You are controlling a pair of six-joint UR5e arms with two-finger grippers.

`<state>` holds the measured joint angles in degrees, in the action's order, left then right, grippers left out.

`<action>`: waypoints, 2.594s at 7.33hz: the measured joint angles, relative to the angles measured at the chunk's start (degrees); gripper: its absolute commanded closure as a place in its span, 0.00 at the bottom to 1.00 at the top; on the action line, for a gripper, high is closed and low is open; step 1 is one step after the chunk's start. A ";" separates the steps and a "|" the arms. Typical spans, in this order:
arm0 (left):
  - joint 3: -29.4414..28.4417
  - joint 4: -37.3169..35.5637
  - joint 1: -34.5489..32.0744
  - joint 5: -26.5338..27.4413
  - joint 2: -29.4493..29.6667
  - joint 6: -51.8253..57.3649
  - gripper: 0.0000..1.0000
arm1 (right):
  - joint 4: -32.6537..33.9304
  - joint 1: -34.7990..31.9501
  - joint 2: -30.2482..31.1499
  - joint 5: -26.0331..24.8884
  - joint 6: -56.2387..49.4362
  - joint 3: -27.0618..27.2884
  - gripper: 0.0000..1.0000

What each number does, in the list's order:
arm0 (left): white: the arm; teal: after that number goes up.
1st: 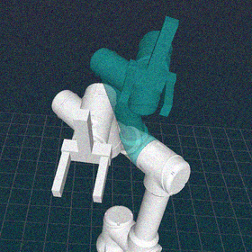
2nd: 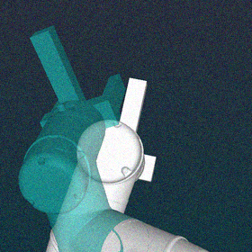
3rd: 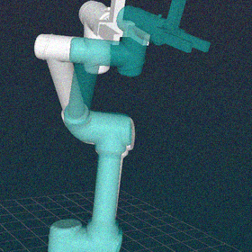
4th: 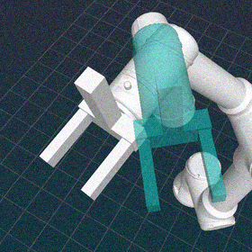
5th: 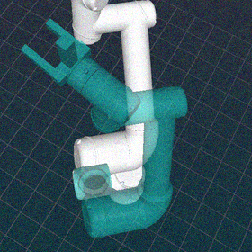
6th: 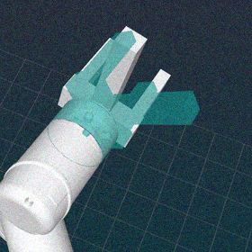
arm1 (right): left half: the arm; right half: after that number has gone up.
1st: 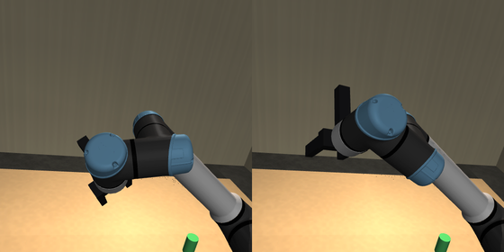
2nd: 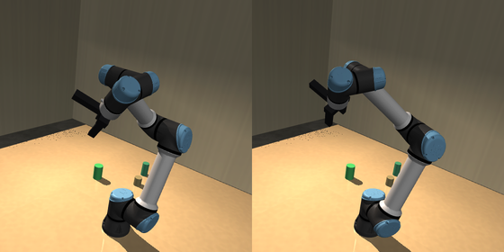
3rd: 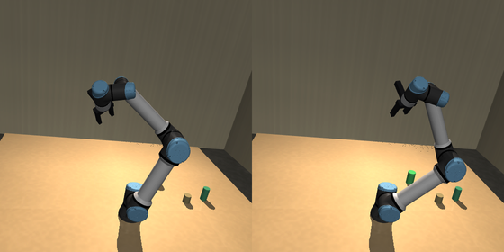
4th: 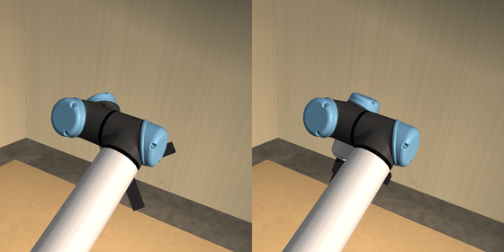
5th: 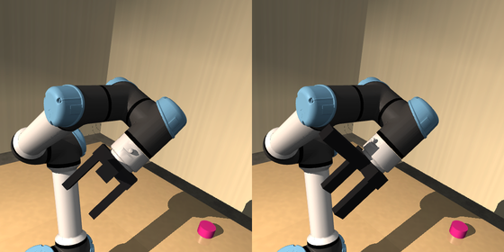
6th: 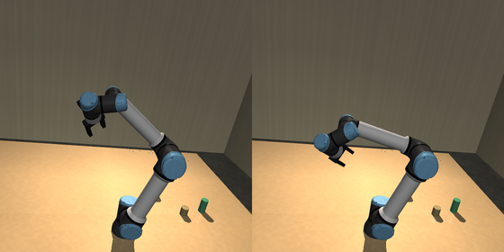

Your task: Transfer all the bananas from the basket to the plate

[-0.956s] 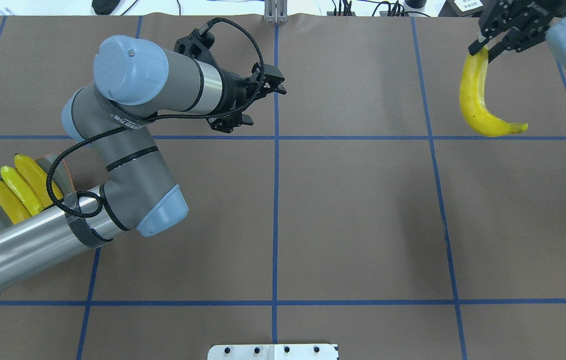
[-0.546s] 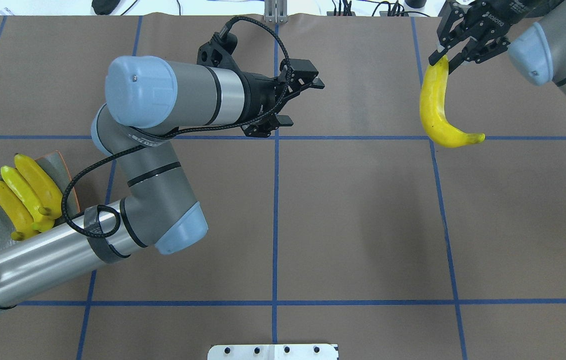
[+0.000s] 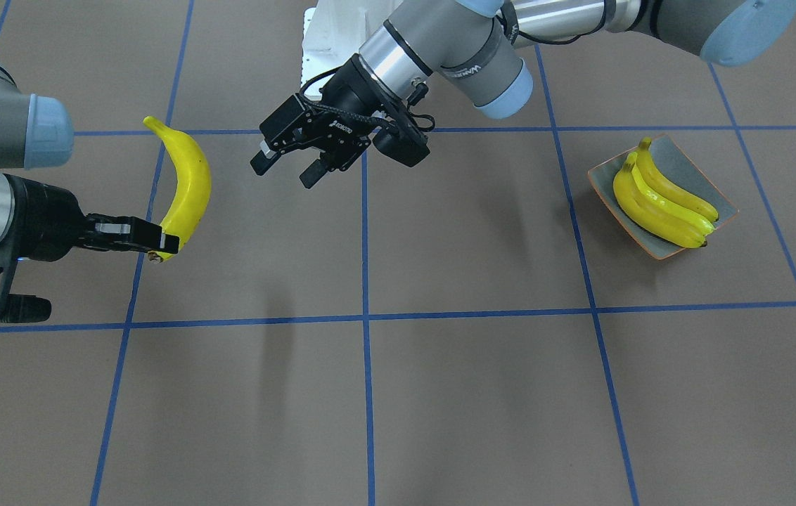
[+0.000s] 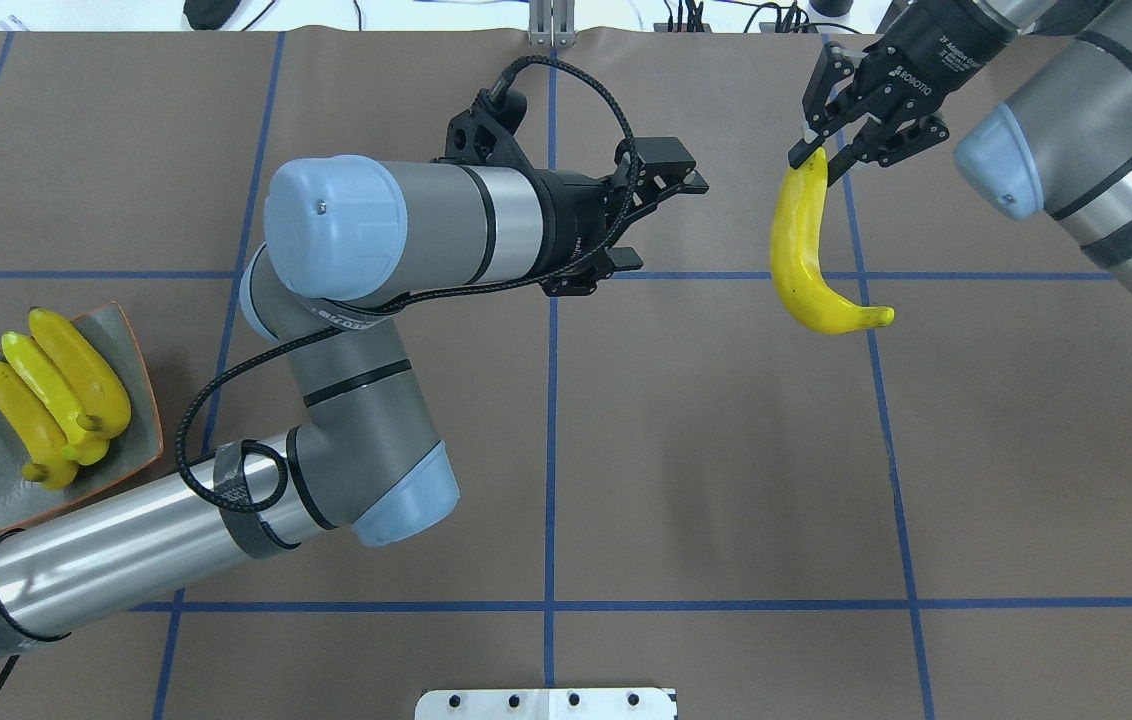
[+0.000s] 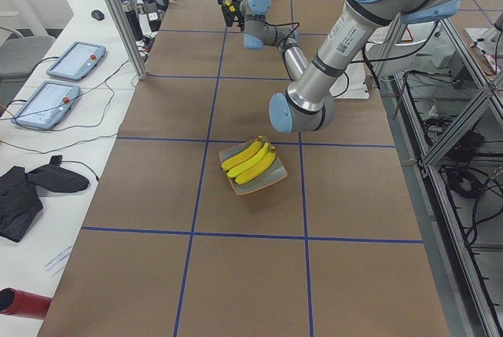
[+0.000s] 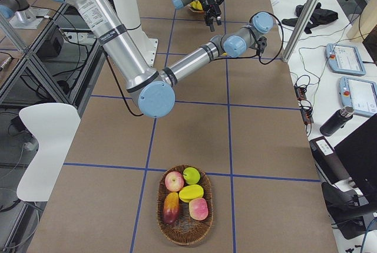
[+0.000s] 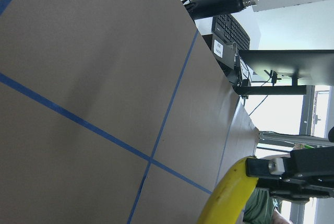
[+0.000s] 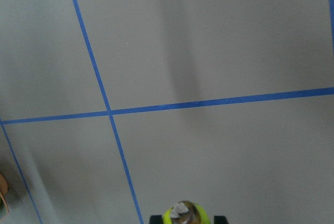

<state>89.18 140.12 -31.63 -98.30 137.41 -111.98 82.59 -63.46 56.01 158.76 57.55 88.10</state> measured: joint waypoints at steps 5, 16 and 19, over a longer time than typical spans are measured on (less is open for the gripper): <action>-0.81 1.15 0.60 -0.04 -1.28 3.21 0.00 | -0.59 3.52 -3.95 -1.38 4.41 0.22 1.00; 0.90 5.96 1.88 -0.16 -5.38 2.93 0.00 | -0.59 7.56 -8.33 -6.09 7.75 -0.67 1.00; 0.16 5.79 2.79 0.00 -4.47 1.20 0.00 | -0.59 7.56 -8.37 -6.02 7.75 -0.65 1.00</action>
<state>89.34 145.91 -28.84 -98.30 132.94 -110.78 82.00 -55.90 47.64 152.74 65.30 87.45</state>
